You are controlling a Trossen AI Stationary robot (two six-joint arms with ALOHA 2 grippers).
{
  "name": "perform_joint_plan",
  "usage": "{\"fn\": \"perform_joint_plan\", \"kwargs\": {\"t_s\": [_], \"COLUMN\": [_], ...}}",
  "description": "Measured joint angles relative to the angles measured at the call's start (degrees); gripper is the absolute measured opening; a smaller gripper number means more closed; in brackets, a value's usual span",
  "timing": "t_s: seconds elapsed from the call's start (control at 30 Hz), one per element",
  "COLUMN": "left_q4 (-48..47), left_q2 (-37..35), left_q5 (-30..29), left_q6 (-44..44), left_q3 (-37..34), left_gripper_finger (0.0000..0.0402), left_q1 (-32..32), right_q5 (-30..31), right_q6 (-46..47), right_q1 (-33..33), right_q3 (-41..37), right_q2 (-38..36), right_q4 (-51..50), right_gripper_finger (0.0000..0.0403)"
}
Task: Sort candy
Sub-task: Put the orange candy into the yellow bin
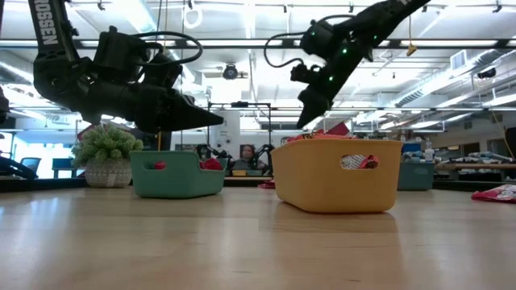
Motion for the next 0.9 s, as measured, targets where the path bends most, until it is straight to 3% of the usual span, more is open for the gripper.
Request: {"fn": "perform_joint_plan", "kwargs": {"t_s": [0.23,0.4,0.5,0.7,0.9], "left_q4": [0.1,0.0,-0.4,-1.2,-1.5], "left_q2": [0.0,0.0,0.0,0.0,0.0], "left_q5": [0.0,0.0,0.0,-1.4,-1.7], "left_q6": [-0.2,-0.2,-0.2,-0.1,-0.1], "left_q3": [0.0,0.0,0.0,0.0,0.0], "left_gripper_finger": [0.0037,0.0037,0.0037,0.0037,0.0037], "left_q1": [0.0,0.0,0.0,0.0,0.0], "right_q5": [-2.6,-1.8,-1.4,-1.3,-2.1], "right_q6": [-2.7,-6.8,-8.4,-10.9,-11.2], "right_q1": [-1.0,-1.8,-2.7,-4.1,-4.6], "right_q3": [-0.1,0.0,0.7,2.2,4.1], "right_q2": [9.3,15.6,18.0,21.6,23.4], "right_q4": [2.4,8.1,8.9,9.3,10.6], "right_gripper_finger": [0.0082,0.0155,0.0177,0.0178,0.0132]}}
